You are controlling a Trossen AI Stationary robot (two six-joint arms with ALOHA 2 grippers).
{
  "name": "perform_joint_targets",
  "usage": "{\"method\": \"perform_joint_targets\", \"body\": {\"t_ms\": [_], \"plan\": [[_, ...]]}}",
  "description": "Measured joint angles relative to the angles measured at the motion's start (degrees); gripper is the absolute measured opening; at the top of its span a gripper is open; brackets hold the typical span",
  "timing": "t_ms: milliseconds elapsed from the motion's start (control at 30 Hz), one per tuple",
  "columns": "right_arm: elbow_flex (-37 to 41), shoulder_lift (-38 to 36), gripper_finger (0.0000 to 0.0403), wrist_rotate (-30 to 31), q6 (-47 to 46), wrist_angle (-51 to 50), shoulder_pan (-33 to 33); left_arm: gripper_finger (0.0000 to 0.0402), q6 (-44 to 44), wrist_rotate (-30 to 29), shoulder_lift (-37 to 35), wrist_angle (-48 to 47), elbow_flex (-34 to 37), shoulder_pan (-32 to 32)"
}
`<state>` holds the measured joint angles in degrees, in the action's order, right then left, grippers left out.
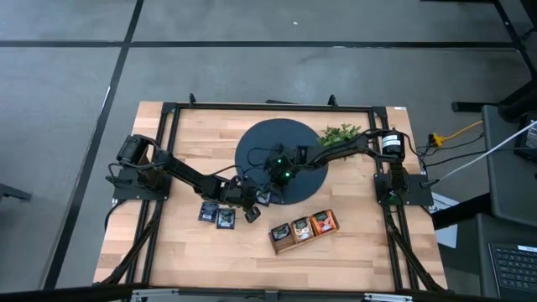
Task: Pick & Place Tea
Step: Put the purple tea bag into the left section of the wooden organizer
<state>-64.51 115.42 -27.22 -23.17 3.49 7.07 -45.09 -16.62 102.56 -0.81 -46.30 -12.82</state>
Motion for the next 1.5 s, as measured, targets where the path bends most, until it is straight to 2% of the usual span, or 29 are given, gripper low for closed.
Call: {"method": "perform_joint_targets", "body": {"t_ms": [67, 400, 700, 1067, 1267, 1500], "plan": [[0.0, 0.0, 0.0008, -1.2, 1.0, -0.3, 0.0, 0.0027, 1.1, 0.0, 0.0, 1.0, 0.0, 0.0], [0.0, 0.0, 0.0007, -4.3, 2.9, -3.4, -0.1, 0.0027, 5.4, 4.0, -5.5, 1.8, 0.3, 0.0], [0.0, -3.9, 0.0006, -5.1, 7.4, -5.4, -0.1, 0.0037, 10.2, -0.5, -12.8, -0.9, 0.1, 0.2], [0.0, -14.0, 0.0006, 6.2, 14.6, -14.8, -1.9, 0.0129, 12.3, -2.0, -17.5, -2.8, 0.0, 4.4], [0.0, -14.4, 0.0004, 10.0, 16.2, -15.2, -4.2, 0.0166, 13.8, 2.0, -17.7, 0.2, 0.0, 6.9], [0.0, -14.8, 0.0004, 14.0, 17.7, -14.6, -5.3, 0.0175, 15.9, 7.3, -17.7, 1.5, 0.0, 8.8]]}}
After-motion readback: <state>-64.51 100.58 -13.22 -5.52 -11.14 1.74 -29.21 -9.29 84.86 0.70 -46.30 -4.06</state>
